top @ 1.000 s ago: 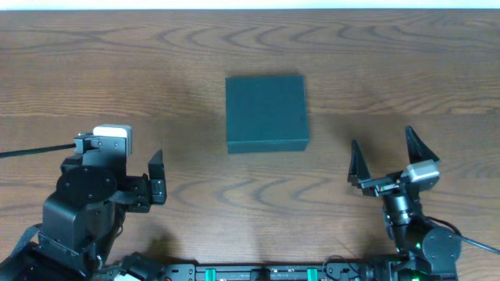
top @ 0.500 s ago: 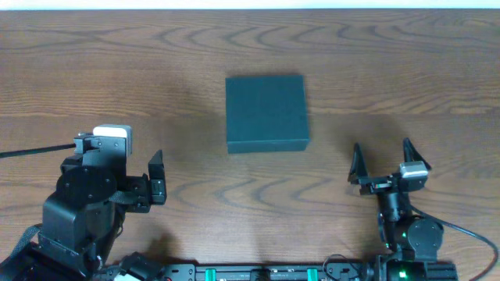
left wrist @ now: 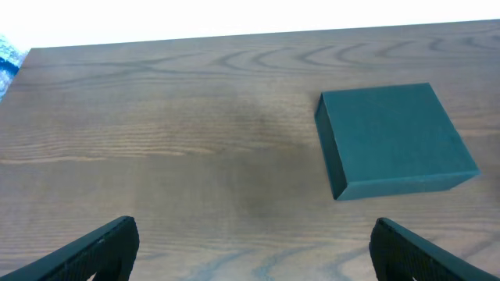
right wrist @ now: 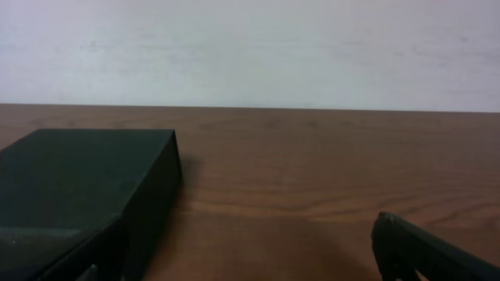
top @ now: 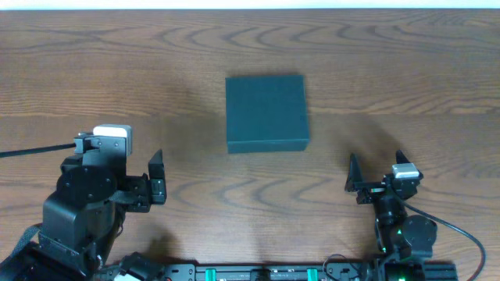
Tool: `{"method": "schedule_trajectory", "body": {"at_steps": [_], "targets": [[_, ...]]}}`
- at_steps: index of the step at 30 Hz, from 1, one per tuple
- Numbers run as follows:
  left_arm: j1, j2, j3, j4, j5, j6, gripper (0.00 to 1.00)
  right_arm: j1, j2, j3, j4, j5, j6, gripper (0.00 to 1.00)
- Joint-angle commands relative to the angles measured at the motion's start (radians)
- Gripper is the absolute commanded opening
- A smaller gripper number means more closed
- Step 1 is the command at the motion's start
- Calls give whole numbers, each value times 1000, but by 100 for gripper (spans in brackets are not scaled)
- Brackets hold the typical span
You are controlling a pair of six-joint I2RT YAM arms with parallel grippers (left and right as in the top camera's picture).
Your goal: Pack container
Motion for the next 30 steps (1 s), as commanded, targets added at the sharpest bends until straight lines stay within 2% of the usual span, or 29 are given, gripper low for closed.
{"method": "schedule_trajectory", "body": {"at_steps": [1, 19, 22, 24, 27, 30], "targets": [[6, -1, 13, -1, -18, 18, 95, -15, -11, -2, -7, 10, -11, 99], [1, -11, 12, -11, -6, 2, 95, -15, -10, -2, -7, 10, -11, 99], [0, -45, -5, 46, -3, 3, 95, -15, -10, -2, -7, 10, -11, 99], [1, -76, -43, 125, -5, 73, 95, -15, -10, -2, -6, 10, -11, 99], [10, -159, -172, 338, -1, 187, 95, -15, -10, -2, -7, 10, -11, 99], [65, -283, -386, 678, 24, 200, 95, -15, -10, -2, -7, 10, -11, 99]]}}
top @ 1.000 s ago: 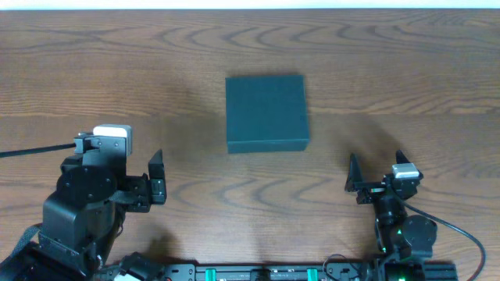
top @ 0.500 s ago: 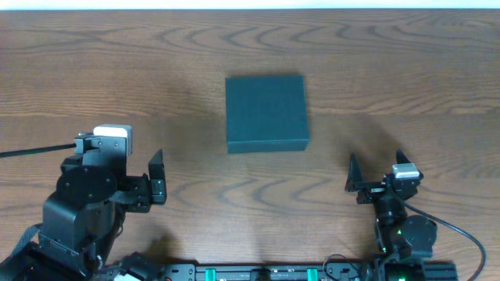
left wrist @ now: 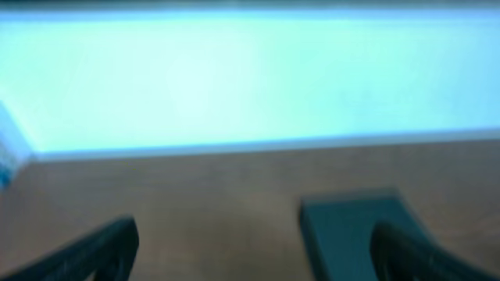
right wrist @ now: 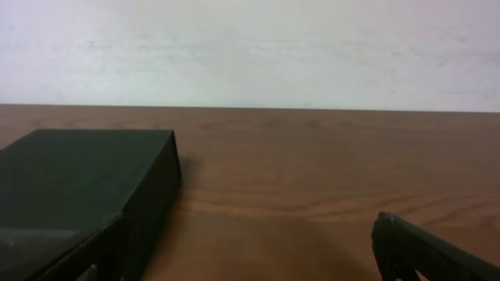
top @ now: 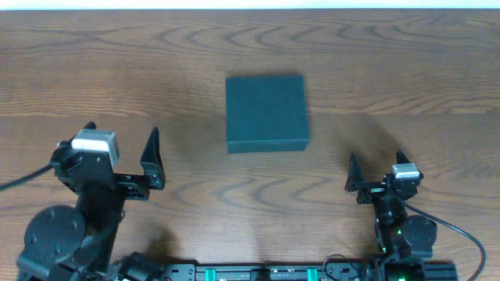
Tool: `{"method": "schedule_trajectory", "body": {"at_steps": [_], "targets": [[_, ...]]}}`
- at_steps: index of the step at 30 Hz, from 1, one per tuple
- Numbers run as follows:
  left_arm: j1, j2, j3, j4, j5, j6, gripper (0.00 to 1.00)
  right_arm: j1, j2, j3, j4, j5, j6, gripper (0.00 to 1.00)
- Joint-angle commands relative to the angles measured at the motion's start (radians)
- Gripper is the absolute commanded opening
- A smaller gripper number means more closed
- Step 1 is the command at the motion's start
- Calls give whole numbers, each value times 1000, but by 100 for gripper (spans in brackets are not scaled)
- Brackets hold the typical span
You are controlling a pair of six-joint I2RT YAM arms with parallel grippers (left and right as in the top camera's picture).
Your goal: Pack container
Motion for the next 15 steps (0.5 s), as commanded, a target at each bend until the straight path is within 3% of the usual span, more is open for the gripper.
{"method": "schedule_trajectory", "body": {"at_steps": [1, 7, 15], "targets": [[50, -95, -167, 196, 37, 76, 95, -15, -8, -2, -5, 6, -11, 99], [175, -264, -483, 567, 173, 142, 95, -15, -8, -2, -5, 6, -11, 99], [302, -529, -861, 853, 239, 142, 95, -15, -8, -2, -5, 6, -11, 99]]}}
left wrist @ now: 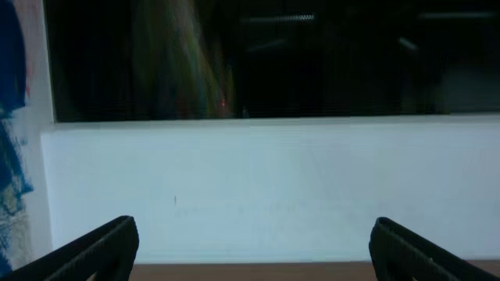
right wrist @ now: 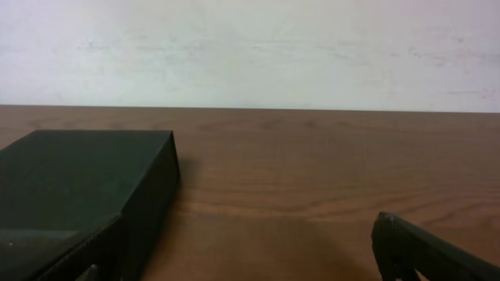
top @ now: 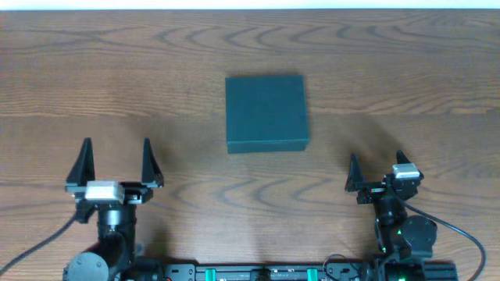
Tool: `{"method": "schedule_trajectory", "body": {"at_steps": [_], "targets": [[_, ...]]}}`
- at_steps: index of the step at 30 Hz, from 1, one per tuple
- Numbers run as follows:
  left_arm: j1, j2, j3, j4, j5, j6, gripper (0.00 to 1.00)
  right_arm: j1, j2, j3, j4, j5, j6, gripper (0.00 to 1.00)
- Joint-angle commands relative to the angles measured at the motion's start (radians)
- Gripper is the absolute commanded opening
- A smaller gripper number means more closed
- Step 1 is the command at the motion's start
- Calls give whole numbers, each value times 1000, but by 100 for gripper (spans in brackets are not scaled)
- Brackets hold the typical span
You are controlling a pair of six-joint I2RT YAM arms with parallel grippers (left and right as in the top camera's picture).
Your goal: Pack container
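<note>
A closed dark green box (top: 266, 112) lies flat in the middle of the wooden table (top: 406, 62); the right wrist view shows it as a dark box (right wrist: 78, 195) at the left. My left gripper (top: 115, 160) stands open near the front left, aimed level at the far wall, so its own view shows only its fingertips (left wrist: 101, 246) and no box. At the front right my right gripper (top: 376, 170) is open and low, right of the box. Neither holds anything.
A white wall (left wrist: 258, 187) with a dark window above it stands beyond the table's far edge. Both arm bases and a rail run along the front edge (top: 258, 273).
The left arm has drawn back toward the front edge, and its camera has tilted up from the box and table to the wall. The right arm and the box have not moved.
At first my left gripper hung open, looking down on the table with the box to its right. Then it had tilted up, the box low in a blurred view. Now it rests low at the front left, facing the wall. The right gripper stayed open throughout.
</note>
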Motion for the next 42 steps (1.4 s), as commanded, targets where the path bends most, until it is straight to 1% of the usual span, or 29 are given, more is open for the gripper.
{"method": "schedule_trajectory", "body": {"at_steps": [1, 3, 8, 10, 13, 19, 21, 26, 42], "targets": [[26, -76, -88, 41, 29, 17, 95, -15, -6, -2, -5, 3, -11, 99], [56, -73, -146, 104, 30, 17, 95, -15, -6, -2, -5, 3, -11, 99], [93, -74, -259, 106, 26, 25, 95, -15, -6, -2, -5, 3, -11, 99], [94, -74, -258, 22, 24, 26, 95, -15, -6, -2, -5, 3, -11, 99], [95, -75, -258, -47, 20, 31, 95, -15, -6, -2, -5, 3, -11, 99], [95, -75, -258, -294, 23, 9, 95, -15, -6, -2, -5, 3, -11, 99], [95, -73, -258, -348, 23, 12, 95, -15, -6, -2, -5, 3, -11, 99], [95, -73, -258, -346, 23, 40, 95, -15, -6, -2, -5, 3, -11, 99], [95, -72, -257, -347, 24, 40, 95, -15, -6, -2, -5, 3, -11, 99]]}}
